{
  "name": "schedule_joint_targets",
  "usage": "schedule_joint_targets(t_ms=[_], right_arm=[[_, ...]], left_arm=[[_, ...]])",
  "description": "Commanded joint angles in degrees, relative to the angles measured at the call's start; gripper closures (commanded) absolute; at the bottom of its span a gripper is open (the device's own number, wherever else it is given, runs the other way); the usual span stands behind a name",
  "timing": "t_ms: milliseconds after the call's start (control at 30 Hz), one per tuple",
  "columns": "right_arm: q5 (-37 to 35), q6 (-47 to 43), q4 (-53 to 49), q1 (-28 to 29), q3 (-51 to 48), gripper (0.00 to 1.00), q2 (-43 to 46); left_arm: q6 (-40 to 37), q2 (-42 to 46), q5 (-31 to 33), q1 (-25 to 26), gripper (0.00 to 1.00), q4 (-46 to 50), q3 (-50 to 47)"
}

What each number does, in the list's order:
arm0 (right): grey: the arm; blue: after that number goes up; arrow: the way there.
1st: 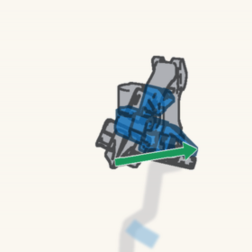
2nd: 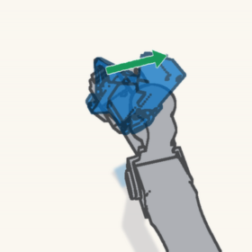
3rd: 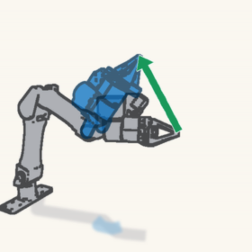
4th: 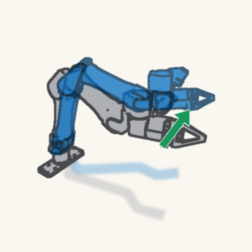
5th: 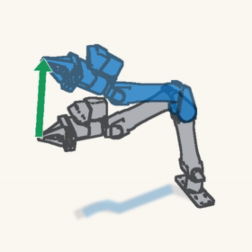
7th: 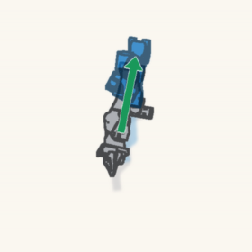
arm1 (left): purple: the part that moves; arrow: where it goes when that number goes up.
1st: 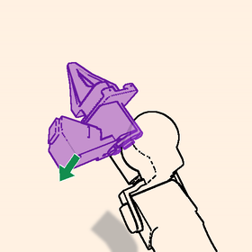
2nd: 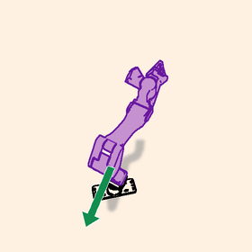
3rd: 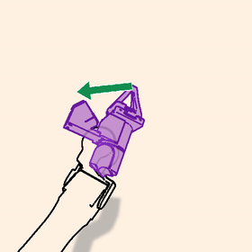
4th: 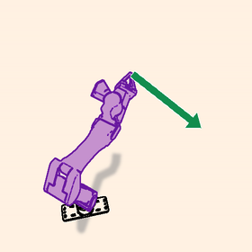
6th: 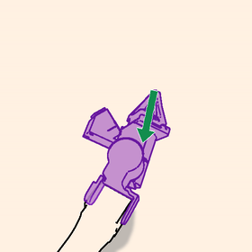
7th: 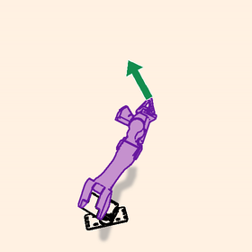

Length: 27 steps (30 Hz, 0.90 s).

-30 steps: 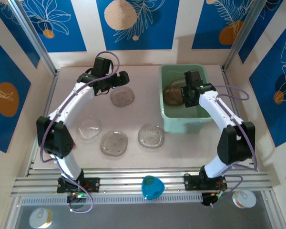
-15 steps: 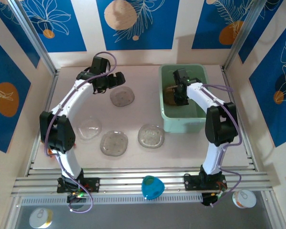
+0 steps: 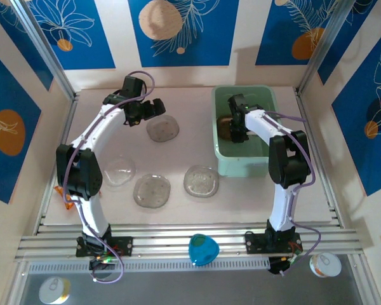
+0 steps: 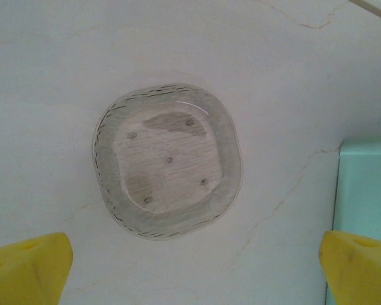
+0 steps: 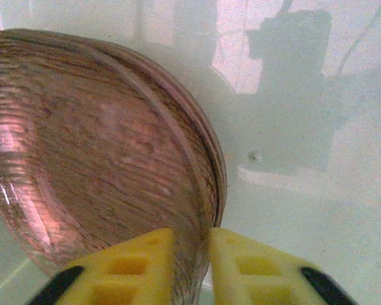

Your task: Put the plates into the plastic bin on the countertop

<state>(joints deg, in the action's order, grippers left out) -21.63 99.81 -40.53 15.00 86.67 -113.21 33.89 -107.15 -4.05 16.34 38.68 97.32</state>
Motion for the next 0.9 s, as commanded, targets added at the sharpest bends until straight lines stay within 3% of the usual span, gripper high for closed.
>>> schedule_joint_targets(t_ms=[0, 233, 467, 867], right_arm=[[-1.1, 0.2, -0.9, -0.3, 0.6, 0.62, 1.1], [-0.3, -1.0, -2.6, -0.2, 1.6, 0.28, 3.3], [-0.5, -4.1, -3.5, 0.2, -1.2, 0.1, 10.5], [-4.7, -11.4, -1.9, 3.4, -11.6, 0.08, 28.9]], left_arm=[[-1.4, -0.7, -1.4, -0.5, 0.0, 2.5, 1.4], [-2.2, 0.2, -1.6, -0.6, 0.0, 6.5, 0.3], [-2.8, 1.9, -2.2, -0.6, 0.01, 8.8, -2.1], [-3.1, 6.5, -1.3, -1.0, 0.12, 3.4, -13.1]])
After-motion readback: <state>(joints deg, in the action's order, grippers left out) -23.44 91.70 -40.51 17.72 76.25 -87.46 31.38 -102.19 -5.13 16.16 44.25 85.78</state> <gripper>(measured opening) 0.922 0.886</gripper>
